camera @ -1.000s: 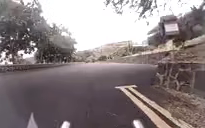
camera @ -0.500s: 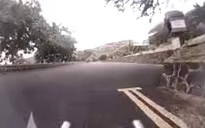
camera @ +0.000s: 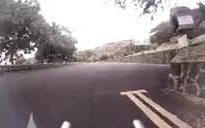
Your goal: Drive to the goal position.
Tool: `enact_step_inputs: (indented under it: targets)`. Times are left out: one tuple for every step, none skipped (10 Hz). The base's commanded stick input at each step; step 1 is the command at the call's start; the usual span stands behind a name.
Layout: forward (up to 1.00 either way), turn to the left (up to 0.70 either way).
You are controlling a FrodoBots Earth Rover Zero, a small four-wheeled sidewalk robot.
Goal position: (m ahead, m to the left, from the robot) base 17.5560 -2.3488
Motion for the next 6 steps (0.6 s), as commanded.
enact_step_inputs:
  targets:
    - [0.50,0.00]
    - [0.50,0.00]
    - [0.50,0.00]
    - [0.50,0.00]
    - [0.50,0.00]
    - [0.50,0.00]
